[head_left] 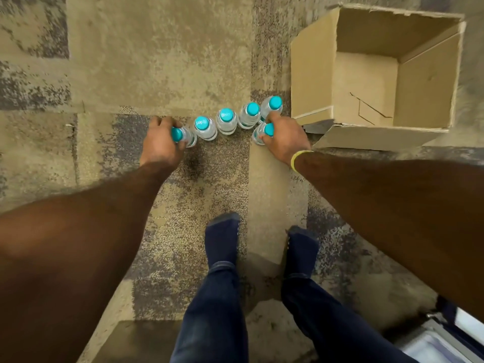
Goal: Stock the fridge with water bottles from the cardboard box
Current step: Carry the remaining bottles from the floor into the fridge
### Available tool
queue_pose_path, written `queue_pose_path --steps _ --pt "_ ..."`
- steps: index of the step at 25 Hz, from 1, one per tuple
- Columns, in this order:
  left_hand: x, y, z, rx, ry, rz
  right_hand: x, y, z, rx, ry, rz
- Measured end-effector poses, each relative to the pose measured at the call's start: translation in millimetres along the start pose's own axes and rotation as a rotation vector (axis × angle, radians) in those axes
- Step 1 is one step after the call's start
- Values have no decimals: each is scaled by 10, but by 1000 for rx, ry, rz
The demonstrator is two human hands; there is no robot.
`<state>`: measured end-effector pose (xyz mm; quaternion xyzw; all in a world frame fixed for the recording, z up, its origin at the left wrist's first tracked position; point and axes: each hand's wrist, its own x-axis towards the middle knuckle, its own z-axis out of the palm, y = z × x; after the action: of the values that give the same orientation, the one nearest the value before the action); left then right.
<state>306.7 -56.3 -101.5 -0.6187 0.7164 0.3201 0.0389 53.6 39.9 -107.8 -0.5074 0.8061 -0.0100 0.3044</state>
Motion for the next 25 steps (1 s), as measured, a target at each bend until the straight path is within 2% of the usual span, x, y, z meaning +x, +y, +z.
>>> queue_pose_path --steps 3,7,11,14,19,25 --pt "-50 -81 -85 -30 -21 19 -38 29 -68 35 8 -7" --pt "-230 -40 -409 -98 -163 34 -331 77 -341 226 19 49" --pt "-520 375 -761 -107 -317 127 -821 155 -799 505 4 126" --pt "-701 897 -927 -165 -390 215 -1245 222 -1249 605 3 115" --pt "-955 2071 -1084 -77 -429 603 -1930 561 -1983 672 79 109" --pt "-1362 3735 -1067 122 -569 1077 -2768 1122 -2806 750 202 194"
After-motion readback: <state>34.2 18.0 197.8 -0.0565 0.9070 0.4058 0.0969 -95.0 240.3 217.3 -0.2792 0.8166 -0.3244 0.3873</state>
